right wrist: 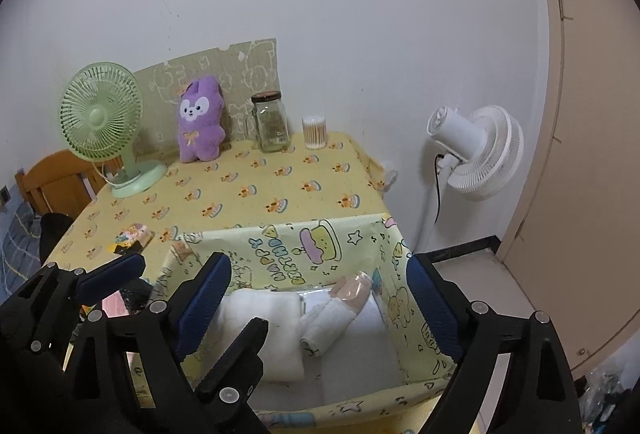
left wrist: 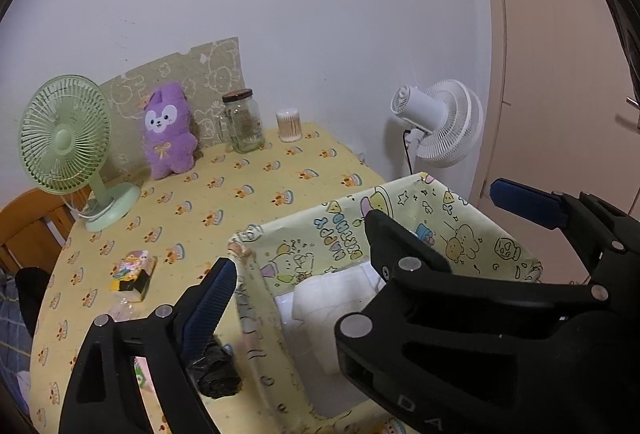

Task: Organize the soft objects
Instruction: 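Lower both items into the box and open both tools, then withdraw both tools from the box back over the table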

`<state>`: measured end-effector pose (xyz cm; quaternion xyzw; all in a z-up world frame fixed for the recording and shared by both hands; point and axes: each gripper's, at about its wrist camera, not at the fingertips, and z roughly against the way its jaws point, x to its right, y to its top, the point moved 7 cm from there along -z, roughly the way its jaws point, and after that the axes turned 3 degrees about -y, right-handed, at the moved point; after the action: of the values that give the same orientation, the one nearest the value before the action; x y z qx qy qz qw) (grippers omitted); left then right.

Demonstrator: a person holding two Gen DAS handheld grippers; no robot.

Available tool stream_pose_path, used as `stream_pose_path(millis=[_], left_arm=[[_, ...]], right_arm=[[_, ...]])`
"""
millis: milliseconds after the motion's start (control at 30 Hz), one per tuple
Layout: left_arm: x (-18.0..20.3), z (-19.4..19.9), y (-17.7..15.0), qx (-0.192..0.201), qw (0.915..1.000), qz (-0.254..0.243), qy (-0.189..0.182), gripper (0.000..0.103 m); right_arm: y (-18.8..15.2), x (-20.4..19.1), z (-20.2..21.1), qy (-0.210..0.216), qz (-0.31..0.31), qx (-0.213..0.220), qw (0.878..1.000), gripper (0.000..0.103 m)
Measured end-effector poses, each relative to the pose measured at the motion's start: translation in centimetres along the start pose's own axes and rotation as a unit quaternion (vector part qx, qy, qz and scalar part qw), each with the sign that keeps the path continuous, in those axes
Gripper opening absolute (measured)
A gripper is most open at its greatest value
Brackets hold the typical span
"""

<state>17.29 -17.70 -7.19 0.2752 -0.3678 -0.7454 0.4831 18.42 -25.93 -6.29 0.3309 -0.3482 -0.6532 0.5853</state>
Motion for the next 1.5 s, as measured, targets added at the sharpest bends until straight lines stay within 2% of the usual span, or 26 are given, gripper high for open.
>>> stream_pose_path(millis=[467, 1000, 1233, 1500], left_arm=[[-1.7, 3.9, -0.1, 0.036, 0.9992, 0.001, 0.015, 0.099], [-5.4, 7.2, -1.5, 0.051, 0.9982, 0.02, 0.025, 0.103], [-7.3, 8.6, -2.4, 0.061, 0.9969, 0.022, 0.044, 0.103], [-9.7, 9.2, -3.5, 0.059, 0.996, 0.034, 0.058, 0.103]], right_arm=[[0.6, -2.2, 3.3, -0.007, 0.009, 0.023, 1.0, 0.103], [0.6, -6.6, 6.4, -0.007, 0.029, 0.047, 0.998, 0.103], [0.1, -9.1, 6.9, 0.017, 0.036, 0.037, 0.999, 0.103], [-0.6, -11.8, 6.7, 0.02, 0.042, 0.03, 0.998, 0.103]])
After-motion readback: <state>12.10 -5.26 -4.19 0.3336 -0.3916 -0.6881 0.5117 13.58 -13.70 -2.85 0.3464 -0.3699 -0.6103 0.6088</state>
